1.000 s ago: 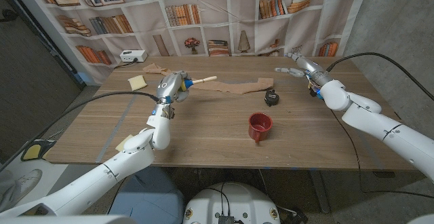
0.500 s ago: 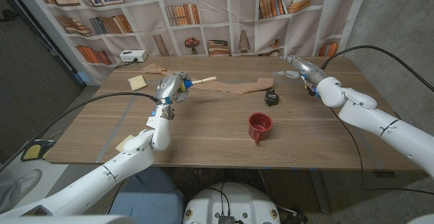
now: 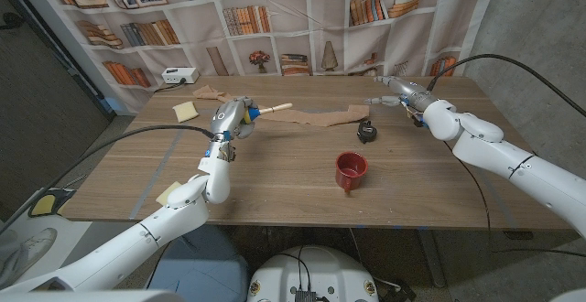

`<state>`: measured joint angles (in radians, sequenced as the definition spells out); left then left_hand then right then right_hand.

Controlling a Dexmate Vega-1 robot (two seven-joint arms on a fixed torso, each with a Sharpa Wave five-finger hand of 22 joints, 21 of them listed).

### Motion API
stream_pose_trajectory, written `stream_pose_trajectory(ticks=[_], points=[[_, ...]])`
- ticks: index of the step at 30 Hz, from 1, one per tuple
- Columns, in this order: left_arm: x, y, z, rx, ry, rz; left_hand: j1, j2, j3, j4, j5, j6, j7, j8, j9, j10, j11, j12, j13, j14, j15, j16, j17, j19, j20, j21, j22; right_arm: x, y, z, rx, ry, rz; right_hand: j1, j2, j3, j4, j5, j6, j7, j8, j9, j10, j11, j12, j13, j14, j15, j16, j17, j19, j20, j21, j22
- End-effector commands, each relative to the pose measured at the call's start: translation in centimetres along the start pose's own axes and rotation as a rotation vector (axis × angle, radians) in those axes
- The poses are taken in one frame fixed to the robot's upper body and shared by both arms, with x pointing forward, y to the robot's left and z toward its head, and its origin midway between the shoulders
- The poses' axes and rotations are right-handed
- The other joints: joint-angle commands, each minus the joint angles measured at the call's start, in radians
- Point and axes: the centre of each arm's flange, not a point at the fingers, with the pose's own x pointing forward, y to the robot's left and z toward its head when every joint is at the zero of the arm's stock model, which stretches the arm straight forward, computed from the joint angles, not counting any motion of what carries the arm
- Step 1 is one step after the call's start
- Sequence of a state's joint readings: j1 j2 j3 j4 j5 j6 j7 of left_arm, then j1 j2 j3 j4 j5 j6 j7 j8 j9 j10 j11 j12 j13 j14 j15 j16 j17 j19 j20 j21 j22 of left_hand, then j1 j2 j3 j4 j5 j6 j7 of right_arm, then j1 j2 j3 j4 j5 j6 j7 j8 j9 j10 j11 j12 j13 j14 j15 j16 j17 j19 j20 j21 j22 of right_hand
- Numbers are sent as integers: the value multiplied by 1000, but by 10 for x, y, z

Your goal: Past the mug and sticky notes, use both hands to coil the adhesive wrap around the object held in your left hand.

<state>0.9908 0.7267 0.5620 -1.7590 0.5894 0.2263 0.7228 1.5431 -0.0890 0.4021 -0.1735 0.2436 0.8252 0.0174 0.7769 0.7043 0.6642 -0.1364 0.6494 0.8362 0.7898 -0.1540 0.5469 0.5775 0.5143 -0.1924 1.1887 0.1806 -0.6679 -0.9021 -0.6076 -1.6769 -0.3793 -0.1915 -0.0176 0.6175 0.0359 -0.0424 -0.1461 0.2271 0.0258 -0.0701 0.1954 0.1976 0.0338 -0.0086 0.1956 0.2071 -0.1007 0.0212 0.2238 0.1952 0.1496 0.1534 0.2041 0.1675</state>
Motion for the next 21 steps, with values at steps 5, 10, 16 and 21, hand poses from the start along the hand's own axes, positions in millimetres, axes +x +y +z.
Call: stream_pose_trajectory(ticks=[5, 10, 16, 21], points=[[5, 3, -1, 5, -19, 13, 162, 158, -1, 1, -2, -2, -2, 2, 0, 2, -3, -1, 1, 12, -3, -6, -1, 1, 0, 8, 4, 13, 8, 13, -36, -10, 41, 8, 5, 7, 5, 0, -17, 0, -3, 3, -12, 19, -1, 5, 28, -17, 12, 8, 19, -5, 6, 3], [5, 0, 1, -1, -22, 3, 162, 158, -1, 1, -3, -3, -3, 3, 2, 3, -4, 0, 2, 13, -2, -7, -2, 0, 1, 8, 4, 16, 12, 17, -38, -10, 38, 8, 6, 7, 6, 0, -22, 1, -3, 3, -12, 20, 0, 5, 23, -14, 10, 9, 15, -4, 3, 4], [4, -4, 5, -4, -42, -18, 163, 158, -1, 1, -4, -2, -4, 4, 2, 1, -3, 0, 5, 15, -4, -7, -2, 0, 0, 9, 4, 16, 15, 19, -49, -9, -1, 0, 11, 6, 16, -3, -24, -6, 3, 4, 10, 17, 17, 8, 71, -29, 32, 25, 28, 36, 1, 5], [3, -9, 8, -20, -55, -31, 163, 158, -2, 1, -4, -5, -1, 4, 3, 2, -4, 1, 7, 15, -4, -8, -3, 0, 0, 10, 4, 19, 17, 22, -49, -7, 3, 0, 15, 7, 18, -3, -4, 0, 13, 4, 36, 21, 28, 12, 100, -30, 48, 36, 81, 15, 16, 7]])
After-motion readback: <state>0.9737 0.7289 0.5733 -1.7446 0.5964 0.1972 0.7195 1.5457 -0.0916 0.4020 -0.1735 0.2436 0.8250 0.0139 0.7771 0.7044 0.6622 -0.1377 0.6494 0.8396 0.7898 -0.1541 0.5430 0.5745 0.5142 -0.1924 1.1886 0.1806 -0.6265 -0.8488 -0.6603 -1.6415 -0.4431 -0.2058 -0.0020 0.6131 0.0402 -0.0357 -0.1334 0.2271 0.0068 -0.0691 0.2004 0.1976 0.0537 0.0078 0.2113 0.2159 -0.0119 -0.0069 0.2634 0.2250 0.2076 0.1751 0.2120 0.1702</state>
